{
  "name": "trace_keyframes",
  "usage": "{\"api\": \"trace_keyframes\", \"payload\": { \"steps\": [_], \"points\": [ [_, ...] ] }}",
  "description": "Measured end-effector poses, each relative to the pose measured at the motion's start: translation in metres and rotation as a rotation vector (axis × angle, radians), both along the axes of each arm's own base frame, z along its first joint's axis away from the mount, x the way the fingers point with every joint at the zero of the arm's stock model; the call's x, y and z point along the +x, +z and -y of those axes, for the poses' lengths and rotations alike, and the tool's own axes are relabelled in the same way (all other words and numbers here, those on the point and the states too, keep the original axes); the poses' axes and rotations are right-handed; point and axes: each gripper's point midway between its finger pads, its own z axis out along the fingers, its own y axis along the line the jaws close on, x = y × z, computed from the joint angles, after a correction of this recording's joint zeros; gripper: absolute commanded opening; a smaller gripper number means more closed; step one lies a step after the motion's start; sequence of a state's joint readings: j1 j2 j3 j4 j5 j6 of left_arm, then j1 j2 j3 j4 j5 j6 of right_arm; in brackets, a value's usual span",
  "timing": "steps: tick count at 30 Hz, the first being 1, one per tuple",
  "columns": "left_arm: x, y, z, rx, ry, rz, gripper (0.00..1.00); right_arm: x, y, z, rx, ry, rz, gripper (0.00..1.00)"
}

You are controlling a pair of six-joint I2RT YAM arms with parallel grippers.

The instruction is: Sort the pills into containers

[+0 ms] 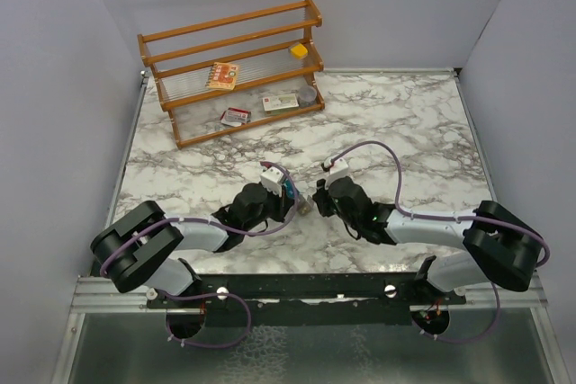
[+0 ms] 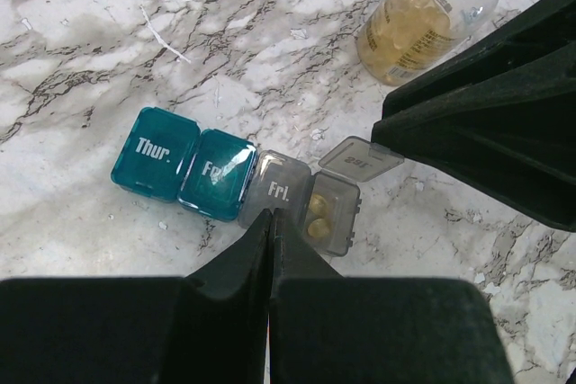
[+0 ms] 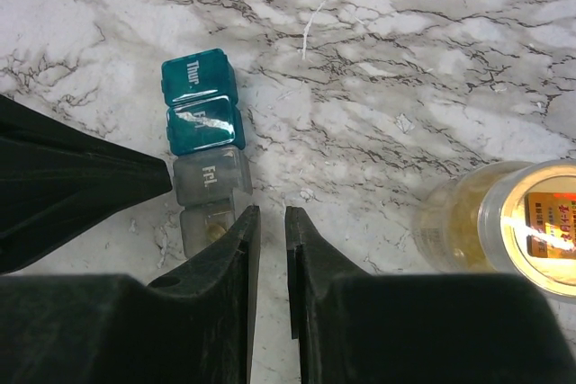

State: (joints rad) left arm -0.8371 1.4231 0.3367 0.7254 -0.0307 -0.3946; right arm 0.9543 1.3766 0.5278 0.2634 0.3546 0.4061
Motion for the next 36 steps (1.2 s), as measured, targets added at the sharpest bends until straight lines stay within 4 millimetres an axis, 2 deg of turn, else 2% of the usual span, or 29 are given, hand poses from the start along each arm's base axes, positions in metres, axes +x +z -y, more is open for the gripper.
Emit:
{"api": "trace_keyframes", "payload": {
  "steps": [6, 7, 10, 12, 21, 36],
  "points": [
    [0.0, -0.004, 0.001, 0.011, -0.006, -0.005, 0.0, 0.002, 0.003, -0.002, 0.005, 0.001, 0.004, 0.17],
    [0.0, -0.005, 0.001, 0.013, -0.008, -0.005, 0.02, 0.002, 0.003, -0.002, 0.004, 0.001, 0.004, 0.17],
    [0.002, -0.005, 0.004, 0.015, -0.01, -0.002, 0.2, 0.002, 0.003, -0.002, 0.004, 0.001, 0.004, 0.17],
    [0.003, -0.003, 0.005, 0.014, -0.013, 0.003, 0.25, 0.002, 0.003, -0.002, 0.004, 0.001, 0.004, 0.17],
    [0.009, 0.006, 0.01, 0.004, -0.02, 0.031, 0.3, 0.002, 0.003, -0.002, 0.003, 0.001, 0.004, 0.17],
    [0.019, -0.007, 0.001, 0.079, 0.024, 0.058, 0.38, 0.002, 0.003, -0.002, 0.003, 0.001, 0.004, 0.17]
  ]
}}
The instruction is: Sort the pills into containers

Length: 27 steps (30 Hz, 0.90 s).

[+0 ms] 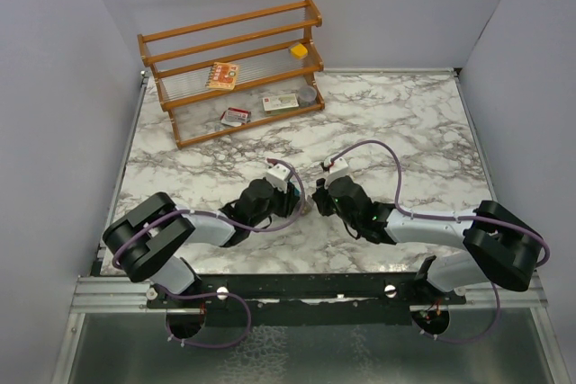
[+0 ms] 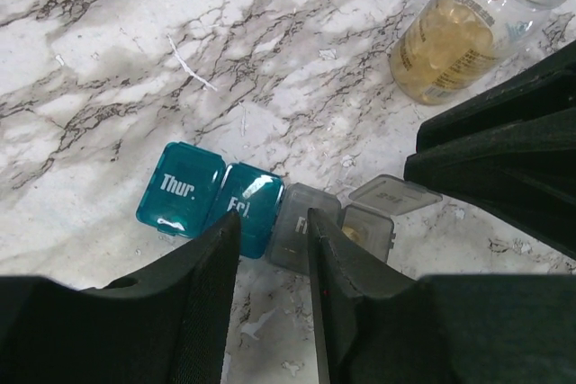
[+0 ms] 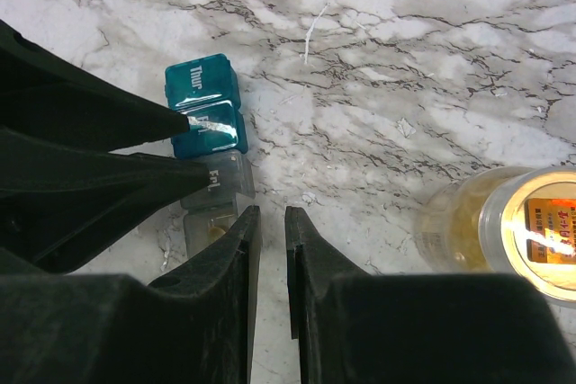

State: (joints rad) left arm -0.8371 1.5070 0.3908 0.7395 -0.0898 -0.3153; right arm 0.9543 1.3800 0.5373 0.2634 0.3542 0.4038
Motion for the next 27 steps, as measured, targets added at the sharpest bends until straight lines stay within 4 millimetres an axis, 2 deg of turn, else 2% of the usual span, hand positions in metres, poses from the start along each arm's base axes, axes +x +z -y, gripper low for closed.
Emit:
{"api": "trace_keyframes", "payload": {
  "steps": [6, 11, 16, 27],
  "points": [
    [0.009, 0.005, 0.005, 0.009, 0.006, 0.029, 0.36, 0.0, 0.0, 0.0, 0.0, 0.0, 0.0, 0.17],
    [0.011, 0.0, 0.006, 0.024, 0.002, 0.025, 0.33, 0.0, 0.0, 0.0, 0.0, 0.0, 0.0, 0.17],
    [0.011, -0.001, 0.005, 0.029, 0.0, 0.028, 0.37, 0.0, 0.0, 0.0, -0.001, 0.001, 0.0, 0.17],
    [0.011, 0.008, 0.005, 0.023, -0.006, 0.053, 0.38, 0.0, 0.0, 0.0, -0.001, 0.001, 0.001, 0.17]
  ]
}}
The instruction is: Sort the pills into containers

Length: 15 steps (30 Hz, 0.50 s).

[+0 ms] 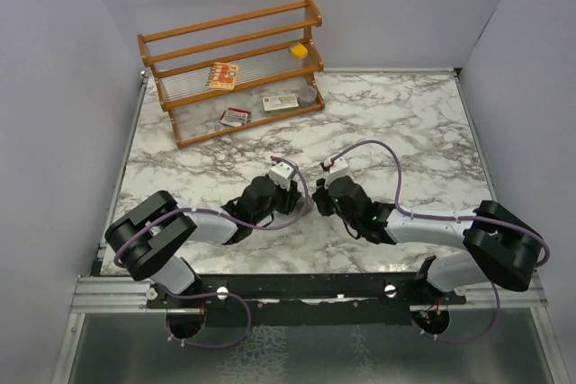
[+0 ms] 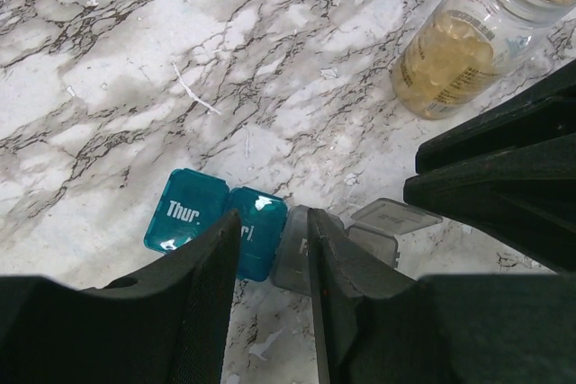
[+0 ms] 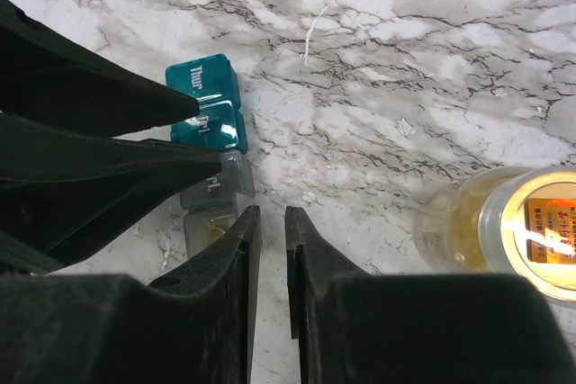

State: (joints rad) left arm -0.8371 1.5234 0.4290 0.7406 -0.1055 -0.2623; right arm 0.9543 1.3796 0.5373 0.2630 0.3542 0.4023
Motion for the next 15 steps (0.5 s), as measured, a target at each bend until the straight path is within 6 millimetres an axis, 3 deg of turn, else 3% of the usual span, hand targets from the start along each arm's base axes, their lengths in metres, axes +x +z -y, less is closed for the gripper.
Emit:
{"api": "trace_keyframes", "payload": {
  "steps": [15],
  "points": [
    [-0.0014, -0.0051, -0.0023, 0.034, -0.01, 0.003, 0.37, 0.0002, 0.0037, -0.0004, 0.01, 0.0, 0.005, 0.17]
  ]
}}
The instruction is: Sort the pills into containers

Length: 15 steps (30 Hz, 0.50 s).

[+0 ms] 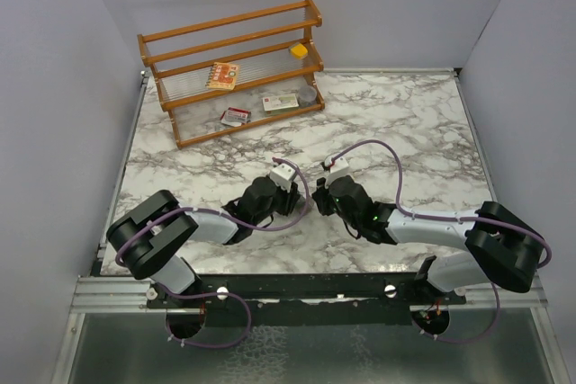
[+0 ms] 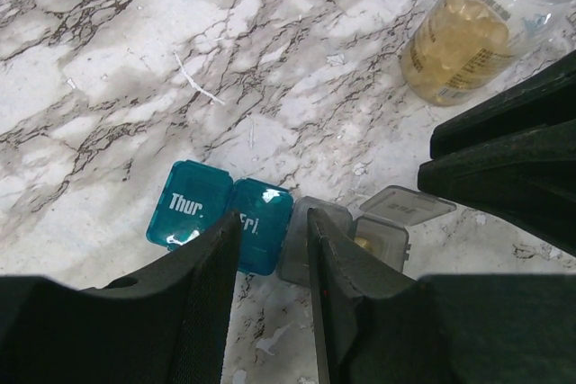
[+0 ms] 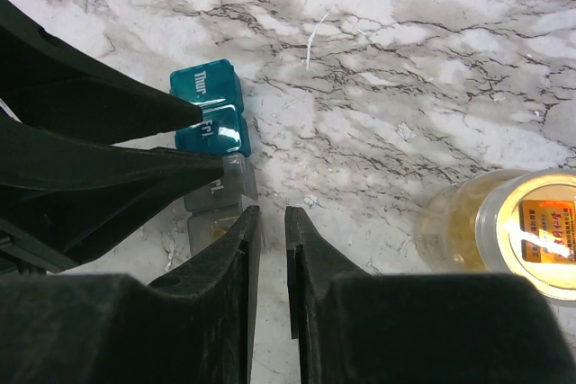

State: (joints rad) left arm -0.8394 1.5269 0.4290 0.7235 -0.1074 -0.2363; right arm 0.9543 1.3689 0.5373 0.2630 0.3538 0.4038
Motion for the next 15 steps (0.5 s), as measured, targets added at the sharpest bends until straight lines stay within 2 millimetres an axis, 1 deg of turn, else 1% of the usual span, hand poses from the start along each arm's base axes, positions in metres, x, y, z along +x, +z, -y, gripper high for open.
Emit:
{"api": "trace_keyframes", "payload": {
  "steps": [4, 15],
  "points": [
    [0.0013, -0.0065, -0.002, 0.02, 0.009, -0.003, 0.36, -0.0002, 0.0, -0.0002, 0.002, 0.0, -0.002, 0.17],
    [0.0037, -0.0074, 0.005, 0.025, 0.012, 0.013, 0.34, -0.0018, 0.0004, -0.0021, 0.013, 0.007, -0.01, 0.17]
  ]
}}
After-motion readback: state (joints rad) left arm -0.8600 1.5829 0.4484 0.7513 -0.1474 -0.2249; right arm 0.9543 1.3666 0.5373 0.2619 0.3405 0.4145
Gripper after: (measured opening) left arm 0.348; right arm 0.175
